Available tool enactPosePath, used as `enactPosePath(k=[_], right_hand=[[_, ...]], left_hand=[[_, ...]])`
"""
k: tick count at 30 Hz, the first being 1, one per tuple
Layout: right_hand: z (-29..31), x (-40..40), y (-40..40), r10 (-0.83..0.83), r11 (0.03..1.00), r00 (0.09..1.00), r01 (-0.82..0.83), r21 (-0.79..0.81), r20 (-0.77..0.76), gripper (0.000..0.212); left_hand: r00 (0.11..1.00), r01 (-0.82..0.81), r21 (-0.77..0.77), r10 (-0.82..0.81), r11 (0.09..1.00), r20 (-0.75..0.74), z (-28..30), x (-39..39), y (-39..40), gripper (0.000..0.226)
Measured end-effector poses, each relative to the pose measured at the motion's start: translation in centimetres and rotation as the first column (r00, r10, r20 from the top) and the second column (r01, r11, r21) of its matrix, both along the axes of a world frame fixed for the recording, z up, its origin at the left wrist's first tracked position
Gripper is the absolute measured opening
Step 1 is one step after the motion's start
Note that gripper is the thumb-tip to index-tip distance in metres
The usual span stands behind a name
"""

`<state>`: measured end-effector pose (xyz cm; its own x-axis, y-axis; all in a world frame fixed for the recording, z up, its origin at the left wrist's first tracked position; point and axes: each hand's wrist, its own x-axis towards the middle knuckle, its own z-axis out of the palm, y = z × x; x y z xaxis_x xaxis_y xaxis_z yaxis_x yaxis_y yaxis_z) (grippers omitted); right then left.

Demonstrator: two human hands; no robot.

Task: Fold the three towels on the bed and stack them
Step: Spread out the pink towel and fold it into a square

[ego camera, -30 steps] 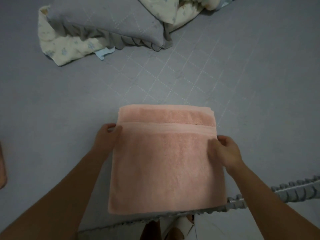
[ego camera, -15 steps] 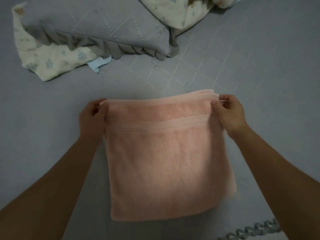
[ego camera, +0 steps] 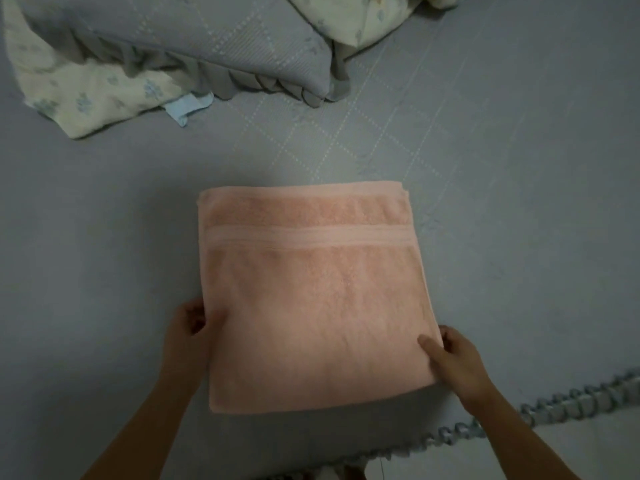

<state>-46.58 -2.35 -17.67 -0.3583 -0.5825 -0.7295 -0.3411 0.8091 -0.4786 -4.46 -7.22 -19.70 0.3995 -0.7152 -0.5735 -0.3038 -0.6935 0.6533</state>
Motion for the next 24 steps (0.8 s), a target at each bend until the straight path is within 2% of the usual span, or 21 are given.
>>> enactPosePath(k=[2,4,6,8,10,12,14,16,17,20,21,24], right_hand=[[0.5,-0.1,1.4,-0.070,0.995,0.998,0.069,-0.074,-0.008,0.022],[1.1,-0.1,2.0,-0.096,0.980,0.995,0.098,-0.174,0.018,0.026],[1.6,0.0,2.5,-0.005,0.974,0.999,0.017,-0.228,0.053,0.020],[2.0,0.3,3.0,0.107,0.978,0.989,-0.086,-0.188,0.105,0.009],[2.4,0.3,3.6,0.177,0.984,0.970,-0.168,-0.064,0.167,0.015],[2.8,-0.4,4.0,0.241,0.971,0.953,-0.238,-0.037,0.182,0.017],[3.5,-1.7,4.4,0.226,0.958,0.968,-0.201,-0.207,0.110,0.037],[3.8,-3.0,5.5,0.129,0.925,0.990,-0.101,-0.366,0.052,0.043],[3.7,-3.4,6.0,0.140,0.926,0.990,-0.123,-0.357,0.023,0.041],[2.5,-3.4,8.6,0.369,0.929,0.929,-0.369,0.002,-0.043,0.045],[2.0,-3.5,9.4,0.380,0.925,0.924,-0.378,0.042,-0.051,0.049],[1.7,-3.5,10.6,0.240,0.969,0.970,-0.242,-0.055,-0.049,0.049]], left_hand=[[0.999,-0.021,-0.008,0.021,1.000,0.024,-0.2,-0.5,3.2,0.044],[0.993,-0.105,-0.025,0.106,0.994,0.059,0.2,-1.5,5.8,0.034],[0.988,-0.098,-0.025,0.100,0.995,0.116,0.8,-2.5,7.8,0.027],[0.994,-0.019,0.010,0.018,1.000,0.112,1.2,-3.1,9.4,0.031],[1.000,0.013,0.043,-0.013,0.999,0.011,1.4,-3.3,10.8,0.034],[0.999,0.023,0.055,-0.020,0.998,-0.045,1.7,-3.0,11.9,0.032],[0.998,-0.032,0.023,0.033,0.999,-0.047,2.0,-2.3,12.8,0.025],[0.998,-0.064,-0.007,0.064,0.998,-0.009,2.3,-1.8,13.7,0.027],[0.999,-0.047,0.003,0.047,0.999,0.010,2.4,-1.8,14.1,0.029],[0.991,0.088,0.125,-0.099,0.988,0.086,2.2,-2.5,16.3,0.034],[0.984,0.111,0.170,-0.132,0.979,0.119,2.2,-2.8,17.1,0.033],[0.979,0.053,0.223,-0.095,0.973,0.183,2.4,-3.2,19.4,0.031]])
